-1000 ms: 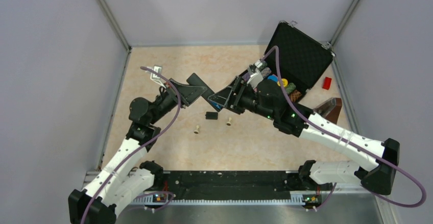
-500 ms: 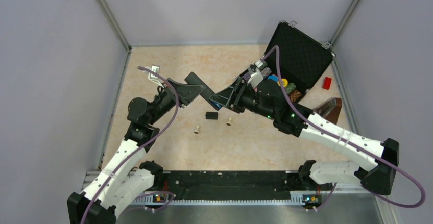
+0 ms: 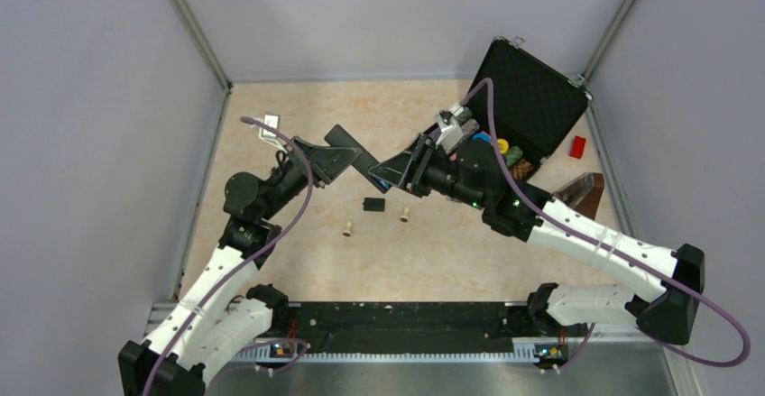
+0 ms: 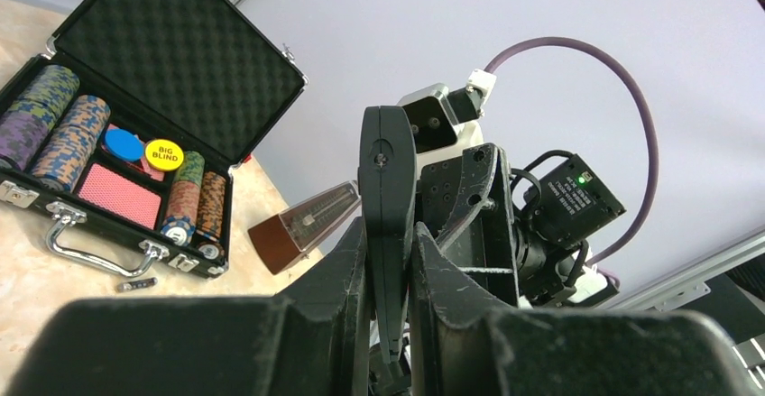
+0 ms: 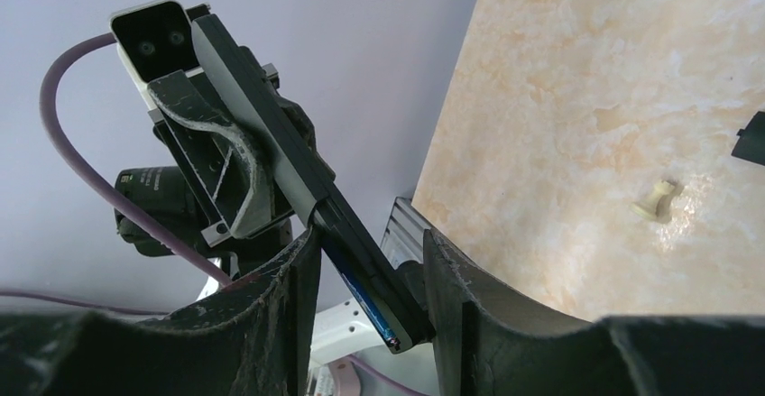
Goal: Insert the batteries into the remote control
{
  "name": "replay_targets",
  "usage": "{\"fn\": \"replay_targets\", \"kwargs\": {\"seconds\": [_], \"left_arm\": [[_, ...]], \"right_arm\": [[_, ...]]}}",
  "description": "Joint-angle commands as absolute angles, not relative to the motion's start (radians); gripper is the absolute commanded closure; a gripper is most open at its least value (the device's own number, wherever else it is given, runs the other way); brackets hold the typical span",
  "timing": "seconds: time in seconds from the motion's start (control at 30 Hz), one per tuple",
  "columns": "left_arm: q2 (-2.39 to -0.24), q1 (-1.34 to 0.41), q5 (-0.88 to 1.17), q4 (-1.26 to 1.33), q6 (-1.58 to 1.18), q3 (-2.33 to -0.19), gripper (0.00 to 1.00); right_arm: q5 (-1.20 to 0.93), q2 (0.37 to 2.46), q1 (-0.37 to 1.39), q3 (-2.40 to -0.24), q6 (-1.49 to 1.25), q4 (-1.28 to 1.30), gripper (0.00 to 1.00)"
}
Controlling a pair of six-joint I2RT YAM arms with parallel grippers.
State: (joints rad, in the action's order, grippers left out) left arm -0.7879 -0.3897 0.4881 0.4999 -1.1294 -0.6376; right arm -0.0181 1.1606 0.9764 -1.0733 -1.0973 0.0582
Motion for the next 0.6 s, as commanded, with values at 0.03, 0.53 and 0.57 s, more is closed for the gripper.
{"fn": "replay_targets", "kwargs": {"seconds": [0.03, 0.53, 0.57], "left_arm": [[-0.795, -0.393, 0.463, 0.558, -1.161, -0.684, 1.00], [-0.821, -0.393, 0.435, 0.537, -1.191, -0.689, 1.00], [-0.821, -0.393, 0.435, 0.536, -1.186, -0.686, 1.00]], "right_arm": [[-0.094, 1.170, 0.981, -1.082, -1.057, 0.009, 0.56], [-0.127, 1.139, 0.979, -1.025, -1.051, -0.061, 0.53], [-0.131, 1.138, 0.979, -1.025, -1.049, -0.067, 0.49]]}}
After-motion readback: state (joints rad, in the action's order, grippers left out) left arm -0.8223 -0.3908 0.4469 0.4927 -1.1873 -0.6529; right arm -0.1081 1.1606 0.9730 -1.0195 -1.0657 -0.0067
